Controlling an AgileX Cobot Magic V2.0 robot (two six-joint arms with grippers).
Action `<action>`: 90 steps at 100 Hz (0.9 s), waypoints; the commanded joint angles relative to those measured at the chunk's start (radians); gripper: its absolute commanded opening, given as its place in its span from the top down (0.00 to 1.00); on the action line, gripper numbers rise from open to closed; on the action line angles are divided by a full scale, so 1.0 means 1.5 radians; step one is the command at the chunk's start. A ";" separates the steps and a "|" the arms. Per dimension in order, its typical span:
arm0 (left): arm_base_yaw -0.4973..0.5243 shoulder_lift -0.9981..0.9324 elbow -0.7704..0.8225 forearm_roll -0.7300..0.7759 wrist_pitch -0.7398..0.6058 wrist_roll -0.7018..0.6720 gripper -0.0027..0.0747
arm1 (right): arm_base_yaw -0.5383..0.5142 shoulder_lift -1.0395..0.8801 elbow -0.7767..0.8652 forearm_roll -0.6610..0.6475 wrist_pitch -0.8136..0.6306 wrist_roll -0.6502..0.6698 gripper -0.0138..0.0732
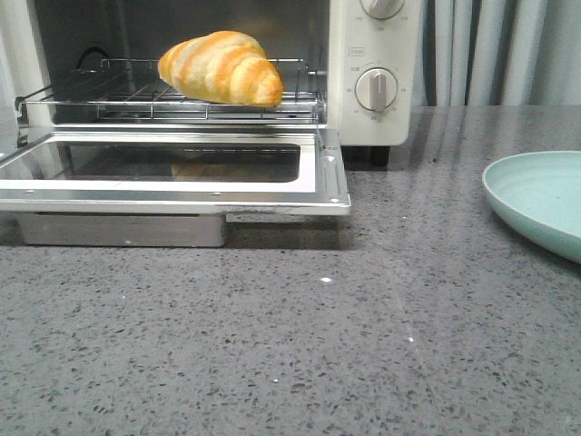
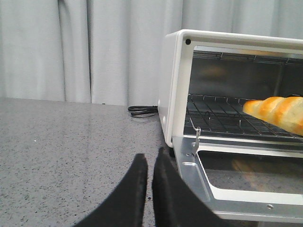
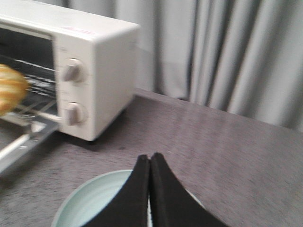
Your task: Put bread in oven
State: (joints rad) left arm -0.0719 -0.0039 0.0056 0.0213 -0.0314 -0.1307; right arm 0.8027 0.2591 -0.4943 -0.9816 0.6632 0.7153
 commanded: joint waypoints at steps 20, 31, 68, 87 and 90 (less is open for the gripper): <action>-0.004 -0.020 0.015 -0.006 -0.049 0.001 0.99 | 0.000 0.009 0.002 0.222 -0.171 -0.352 0.91; -0.004 -0.020 0.015 -0.006 -0.049 0.001 0.99 | -0.004 0.009 0.027 0.285 -0.199 -0.435 0.91; -0.004 -0.020 0.015 -0.006 -0.049 0.001 0.99 | -0.198 0.009 0.170 0.478 -0.456 -0.521 0.91; -0.004 -0.020 0.015 -0.006 -0.049 0.001 0.99 | -0.312 0.004 0.213 0.507 -0.533 -0.521 0.91; -0.004 -0.020 0.015 -0.006 -0.049 0.001 0.99 | -0.326 0.001 0.218 0.513 -0.534 -0.521 0.91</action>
State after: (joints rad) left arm -0.0719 -0.0039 0.0056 0.0213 -0.0314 -0.1307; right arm 0.3735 0.2591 -0.1568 -0.2384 -0.0187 -0.0543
